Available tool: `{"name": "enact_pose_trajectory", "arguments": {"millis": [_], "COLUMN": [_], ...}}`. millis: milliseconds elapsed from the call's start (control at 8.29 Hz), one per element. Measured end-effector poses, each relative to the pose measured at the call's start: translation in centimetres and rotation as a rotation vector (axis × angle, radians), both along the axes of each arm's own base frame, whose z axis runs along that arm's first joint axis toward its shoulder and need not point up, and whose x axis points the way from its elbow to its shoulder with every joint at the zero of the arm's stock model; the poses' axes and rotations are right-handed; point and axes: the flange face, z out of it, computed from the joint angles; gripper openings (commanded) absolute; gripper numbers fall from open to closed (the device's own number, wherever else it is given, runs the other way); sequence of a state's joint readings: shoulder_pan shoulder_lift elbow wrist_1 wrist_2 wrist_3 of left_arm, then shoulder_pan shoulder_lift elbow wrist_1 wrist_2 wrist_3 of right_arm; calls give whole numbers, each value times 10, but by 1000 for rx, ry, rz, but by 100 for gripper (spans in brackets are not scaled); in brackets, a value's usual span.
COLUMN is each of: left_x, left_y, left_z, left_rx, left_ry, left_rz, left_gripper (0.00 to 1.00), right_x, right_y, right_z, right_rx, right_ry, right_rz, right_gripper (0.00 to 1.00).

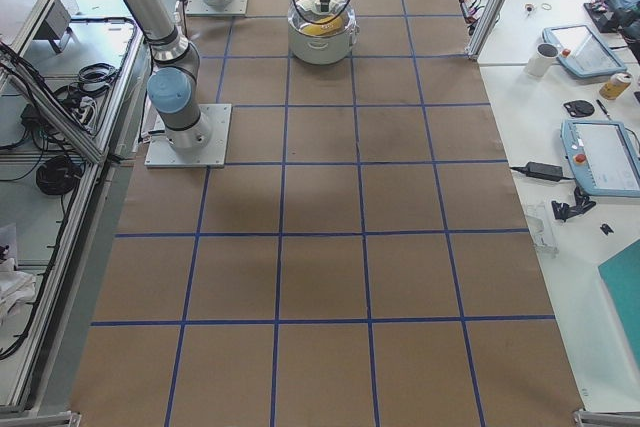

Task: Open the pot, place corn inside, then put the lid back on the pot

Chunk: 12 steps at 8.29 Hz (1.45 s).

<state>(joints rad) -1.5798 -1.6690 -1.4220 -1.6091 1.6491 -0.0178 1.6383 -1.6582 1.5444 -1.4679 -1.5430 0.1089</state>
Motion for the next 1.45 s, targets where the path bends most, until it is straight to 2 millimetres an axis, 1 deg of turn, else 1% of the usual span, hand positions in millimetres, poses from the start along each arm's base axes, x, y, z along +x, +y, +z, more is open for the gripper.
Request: {"name": "enact_pose_trajectory", "arguments": {"millis": [845,966,1448], "left_x": [0,-1,-1], "left_y": [0,-1,-1], "left_z": [-1,-1,-1], "left_rx": [1,0,-2], "left_ry": [3,4,7], "left_rz": [3,3,4], "left_gripper": [100,100,100], "right_x": [1,0,0], "right_y": [5,5,2], "right_z": [-2,-3,-6], "right_rx": [36,40,42], "right_ry": [-7,-2,7], "right_rz": [1,0,-15], "right_gripper": [100,95,98]}}
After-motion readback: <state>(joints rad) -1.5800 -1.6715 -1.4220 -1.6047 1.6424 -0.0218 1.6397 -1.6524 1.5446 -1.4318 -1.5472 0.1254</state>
